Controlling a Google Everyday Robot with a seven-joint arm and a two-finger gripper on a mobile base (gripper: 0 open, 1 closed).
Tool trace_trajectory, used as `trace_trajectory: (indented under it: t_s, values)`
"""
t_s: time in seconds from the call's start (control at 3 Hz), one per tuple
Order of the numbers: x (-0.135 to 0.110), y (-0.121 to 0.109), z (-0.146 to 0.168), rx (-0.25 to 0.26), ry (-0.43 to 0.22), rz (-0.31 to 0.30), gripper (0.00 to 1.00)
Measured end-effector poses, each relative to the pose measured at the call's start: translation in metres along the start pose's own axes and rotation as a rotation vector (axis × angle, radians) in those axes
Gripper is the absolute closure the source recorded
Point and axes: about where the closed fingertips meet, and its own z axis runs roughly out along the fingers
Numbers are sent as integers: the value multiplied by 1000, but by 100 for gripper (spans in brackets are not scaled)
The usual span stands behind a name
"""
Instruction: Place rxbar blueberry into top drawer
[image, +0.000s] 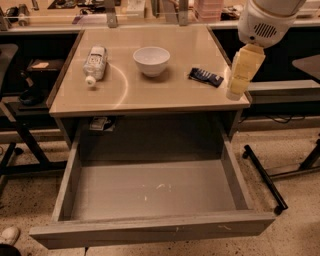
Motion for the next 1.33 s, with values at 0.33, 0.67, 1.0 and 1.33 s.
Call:
trace_trajectory:
  t_s: [0.33,0.67,1.0,1.33]
  values:
    - [-3,-39,26,25,26,6,0]
    - [-4,-50,35,34,27,10,0]
    - [-10,-57,45,37,13,12,0]
    - [-29,-78,72,24,-12,15,0]
